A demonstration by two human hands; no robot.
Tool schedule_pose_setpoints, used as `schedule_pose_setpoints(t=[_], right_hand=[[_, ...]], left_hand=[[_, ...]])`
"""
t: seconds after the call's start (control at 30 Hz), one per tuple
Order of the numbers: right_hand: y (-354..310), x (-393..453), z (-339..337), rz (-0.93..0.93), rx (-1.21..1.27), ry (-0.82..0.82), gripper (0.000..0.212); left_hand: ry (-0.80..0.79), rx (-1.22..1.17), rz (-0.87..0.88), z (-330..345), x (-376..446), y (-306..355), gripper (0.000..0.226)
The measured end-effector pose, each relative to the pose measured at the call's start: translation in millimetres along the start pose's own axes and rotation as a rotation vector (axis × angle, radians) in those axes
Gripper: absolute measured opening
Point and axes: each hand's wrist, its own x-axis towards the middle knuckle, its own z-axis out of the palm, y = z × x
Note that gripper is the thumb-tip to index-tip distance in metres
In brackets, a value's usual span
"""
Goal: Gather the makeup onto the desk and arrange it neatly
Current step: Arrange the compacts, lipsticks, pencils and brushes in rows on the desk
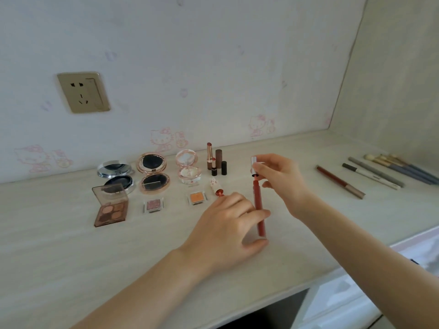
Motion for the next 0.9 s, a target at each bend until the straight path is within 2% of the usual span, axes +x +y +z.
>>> schedule_pose_setpoints(t=[0.37, 0.6, 0.9], right_hand=[[31.6, 37.7, 17.3, 0.002, -0.244, -0.118, 0.015], [31.1, 51.2, 26.7, 0.022, -0.362, -0.227, 0.018], [29.5, 64.2, 51.4, -0.022, -0.560, -0.226, 0.010]], left_hand=[[-0.056, 0.118, 0.032, 14.8, 8.0, -6.5, 0.033], [-0.091, 0.099, -0.042, 14.7, 6.6, -6.5, 0.032], [-0.151, 0.011, -0.112, 18.6, 4.9, -13.3, 0.037]])
